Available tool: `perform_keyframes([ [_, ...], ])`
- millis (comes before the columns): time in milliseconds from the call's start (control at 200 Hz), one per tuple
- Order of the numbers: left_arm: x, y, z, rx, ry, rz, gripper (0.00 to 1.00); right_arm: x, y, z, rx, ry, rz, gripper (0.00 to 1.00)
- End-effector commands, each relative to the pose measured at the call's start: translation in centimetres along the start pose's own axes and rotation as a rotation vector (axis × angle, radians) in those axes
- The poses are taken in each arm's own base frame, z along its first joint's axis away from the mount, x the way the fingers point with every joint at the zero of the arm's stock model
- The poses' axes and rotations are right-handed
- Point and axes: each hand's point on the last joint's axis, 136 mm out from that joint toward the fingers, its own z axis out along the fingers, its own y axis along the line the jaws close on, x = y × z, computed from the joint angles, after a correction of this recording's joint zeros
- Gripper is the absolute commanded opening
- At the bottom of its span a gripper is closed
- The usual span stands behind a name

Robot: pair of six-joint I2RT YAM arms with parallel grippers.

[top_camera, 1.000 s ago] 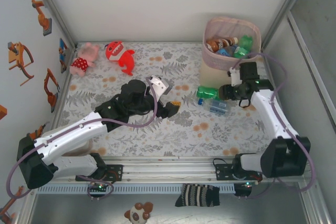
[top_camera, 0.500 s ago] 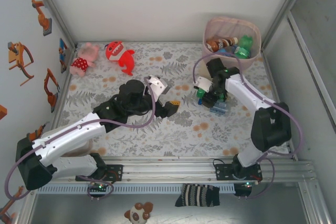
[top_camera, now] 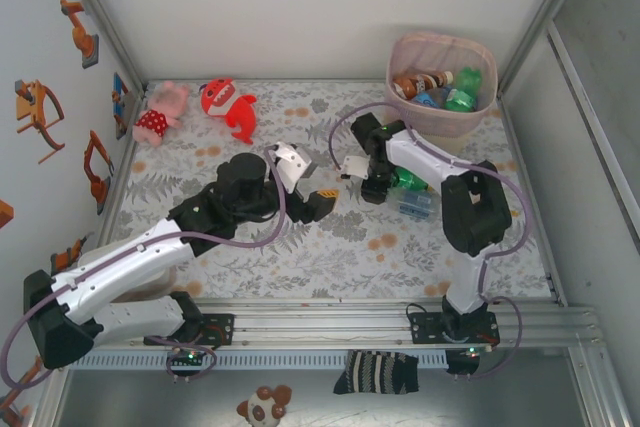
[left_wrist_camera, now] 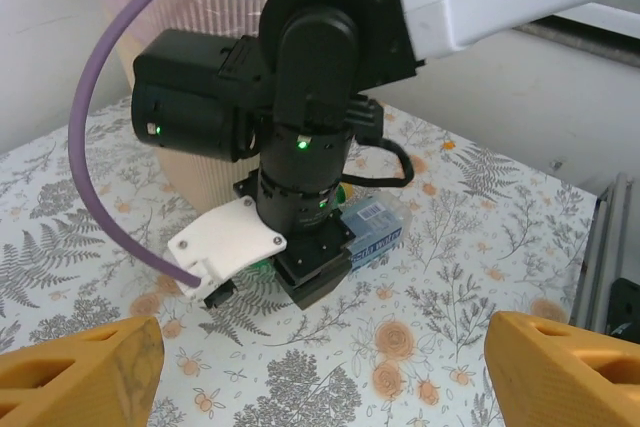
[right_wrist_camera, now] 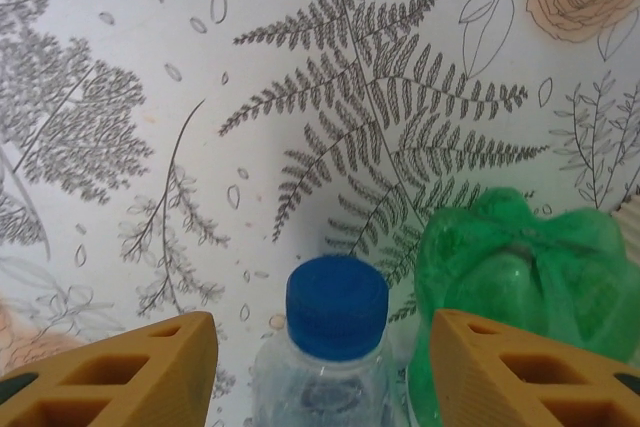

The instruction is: Put the plastic bottles in the bin

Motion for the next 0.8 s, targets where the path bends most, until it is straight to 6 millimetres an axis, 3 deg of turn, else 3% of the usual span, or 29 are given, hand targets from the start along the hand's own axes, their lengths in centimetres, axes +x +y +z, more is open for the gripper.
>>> perform_keyframes([
  [0,0.4,0.4,-0.4,-0.017,0.004,-0.016,0.83,-0.1,-0.5,0.1,0.023,0.048,-0.007,0.55],
  [285,0.4,0.4,-0.3,-0.019,0.008,-0.014,0.83,0.8,-0.2,1.8,0.018,0.133,-0.027,0.53],
  [796,0.2,0.3,-0.1,-0.013,0.009,-0.012,0.83,2.7,2.2,3.8,-0.043,0.209,-0.037,0.45],
])
